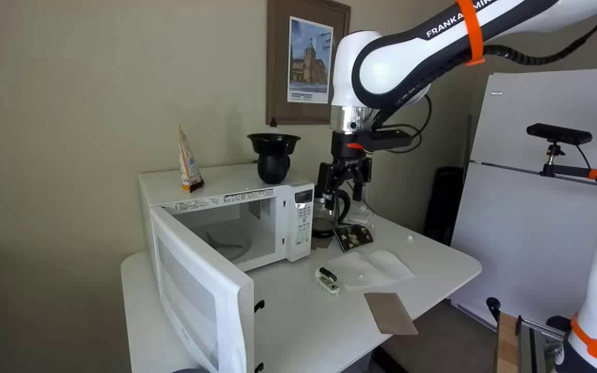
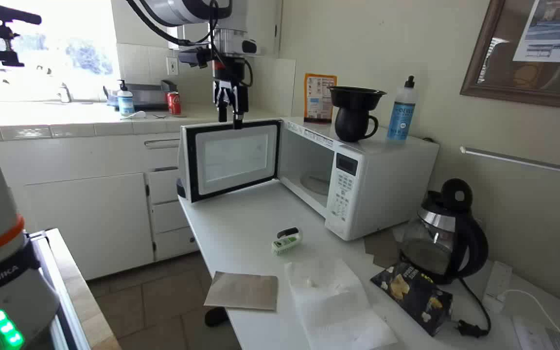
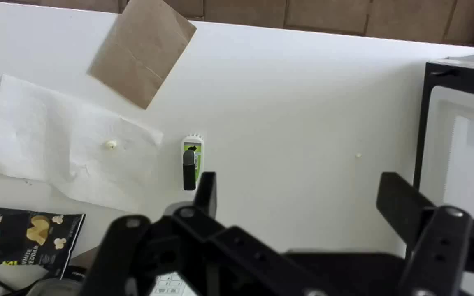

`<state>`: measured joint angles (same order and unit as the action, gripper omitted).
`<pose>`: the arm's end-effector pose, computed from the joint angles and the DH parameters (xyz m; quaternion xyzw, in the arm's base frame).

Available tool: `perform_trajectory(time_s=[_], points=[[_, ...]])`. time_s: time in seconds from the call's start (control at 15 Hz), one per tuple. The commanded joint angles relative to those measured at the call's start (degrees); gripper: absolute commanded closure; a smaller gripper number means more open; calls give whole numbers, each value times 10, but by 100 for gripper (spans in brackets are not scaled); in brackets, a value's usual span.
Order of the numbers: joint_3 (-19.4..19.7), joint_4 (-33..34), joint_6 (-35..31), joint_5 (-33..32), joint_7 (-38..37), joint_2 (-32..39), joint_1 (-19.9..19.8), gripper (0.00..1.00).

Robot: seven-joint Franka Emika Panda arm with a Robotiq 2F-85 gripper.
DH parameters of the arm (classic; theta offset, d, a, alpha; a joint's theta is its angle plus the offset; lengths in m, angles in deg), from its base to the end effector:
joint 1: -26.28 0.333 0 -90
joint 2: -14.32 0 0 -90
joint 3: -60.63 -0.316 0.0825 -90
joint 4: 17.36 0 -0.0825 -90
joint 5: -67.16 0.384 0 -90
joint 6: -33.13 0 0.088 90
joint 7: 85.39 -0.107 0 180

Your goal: Use the brush to scrub the inside of the microwave.

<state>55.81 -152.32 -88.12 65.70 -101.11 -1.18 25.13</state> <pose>0.4604 0.0293 0.4379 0.9946 -0.0999 0.0186 0.0194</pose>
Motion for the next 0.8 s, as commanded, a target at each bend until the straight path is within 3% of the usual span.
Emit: perform_trajectory(time_s=[0.0,0.47,0.73], points=[[4,1,1,-1,-1,0,4,0],[4,1,1,-1,-1,0,4,0],[19,-40,-133,15,27,28,3,0]])
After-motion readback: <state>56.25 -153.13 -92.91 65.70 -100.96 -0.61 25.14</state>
